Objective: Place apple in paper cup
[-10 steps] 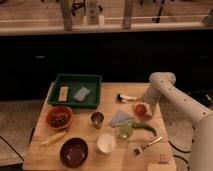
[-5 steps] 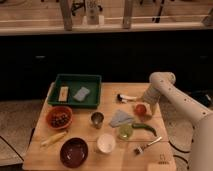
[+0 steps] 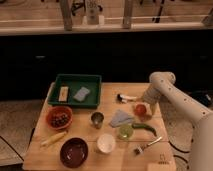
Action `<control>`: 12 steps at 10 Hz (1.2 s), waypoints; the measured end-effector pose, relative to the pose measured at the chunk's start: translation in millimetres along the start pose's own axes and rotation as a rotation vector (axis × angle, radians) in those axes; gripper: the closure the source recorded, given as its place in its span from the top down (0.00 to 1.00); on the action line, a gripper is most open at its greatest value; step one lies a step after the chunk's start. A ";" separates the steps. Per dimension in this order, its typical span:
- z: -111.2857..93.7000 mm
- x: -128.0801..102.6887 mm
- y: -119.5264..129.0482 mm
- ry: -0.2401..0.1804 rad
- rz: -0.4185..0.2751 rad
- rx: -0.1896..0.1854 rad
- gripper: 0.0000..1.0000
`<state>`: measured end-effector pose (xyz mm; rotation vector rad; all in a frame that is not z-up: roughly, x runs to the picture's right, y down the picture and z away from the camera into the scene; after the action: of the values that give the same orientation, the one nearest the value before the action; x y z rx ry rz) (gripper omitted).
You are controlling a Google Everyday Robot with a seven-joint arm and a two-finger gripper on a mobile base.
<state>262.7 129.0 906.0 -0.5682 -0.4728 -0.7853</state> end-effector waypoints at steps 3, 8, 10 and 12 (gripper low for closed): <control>-0.6 0.4 0.6 -0.001 -0.007 -0.001 0.80; -1.3 0.4 0.4 -0.002 -0.019 -0.002 0.80; -1.5 0.3 0.0 -0.003 -0.024 -0.002 0.80; -1.8 0.3 -0.2 -0.004 -0.029 -0.002 0.80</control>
<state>263.1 127.6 904.9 -0.5658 -0.4847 -0.8122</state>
